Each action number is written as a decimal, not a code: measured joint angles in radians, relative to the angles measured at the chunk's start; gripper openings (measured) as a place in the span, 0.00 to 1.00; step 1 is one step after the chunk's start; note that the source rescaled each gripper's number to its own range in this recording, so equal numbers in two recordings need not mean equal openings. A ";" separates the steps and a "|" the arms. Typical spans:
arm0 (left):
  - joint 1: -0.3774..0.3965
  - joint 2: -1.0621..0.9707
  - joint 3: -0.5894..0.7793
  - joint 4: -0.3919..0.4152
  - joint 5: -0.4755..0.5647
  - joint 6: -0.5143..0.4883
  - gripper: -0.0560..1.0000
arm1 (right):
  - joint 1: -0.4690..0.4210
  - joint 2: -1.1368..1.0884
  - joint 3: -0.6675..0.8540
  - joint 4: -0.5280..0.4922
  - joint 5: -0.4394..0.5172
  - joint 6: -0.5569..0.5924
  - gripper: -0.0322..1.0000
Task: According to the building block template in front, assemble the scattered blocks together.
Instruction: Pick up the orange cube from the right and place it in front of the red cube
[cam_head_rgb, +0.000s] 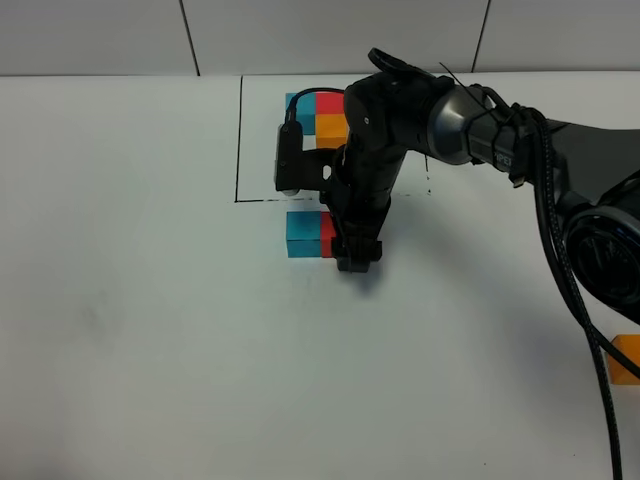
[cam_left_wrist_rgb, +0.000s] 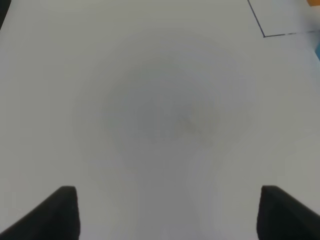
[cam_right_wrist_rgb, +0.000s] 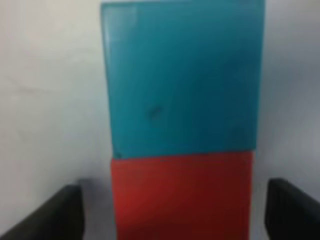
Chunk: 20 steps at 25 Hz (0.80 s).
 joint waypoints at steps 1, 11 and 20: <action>0.000 0.000 0.000 0.000 0.000 0.000 0.68 | -0.001 -0.015 0.000 -0.004 0.005 0.038 0.71; 0.000 0.000 0.000 0.000 0.000 0.000 0.68 | -0.187 -0.217 0.272 -0.046 0.019 0.605 0.87; 0.000 0.000 0.000 0.000 0.000 0.000 0.68 | -0.406 -0.664 0.918 -0.053 -0.324 0.884 0.87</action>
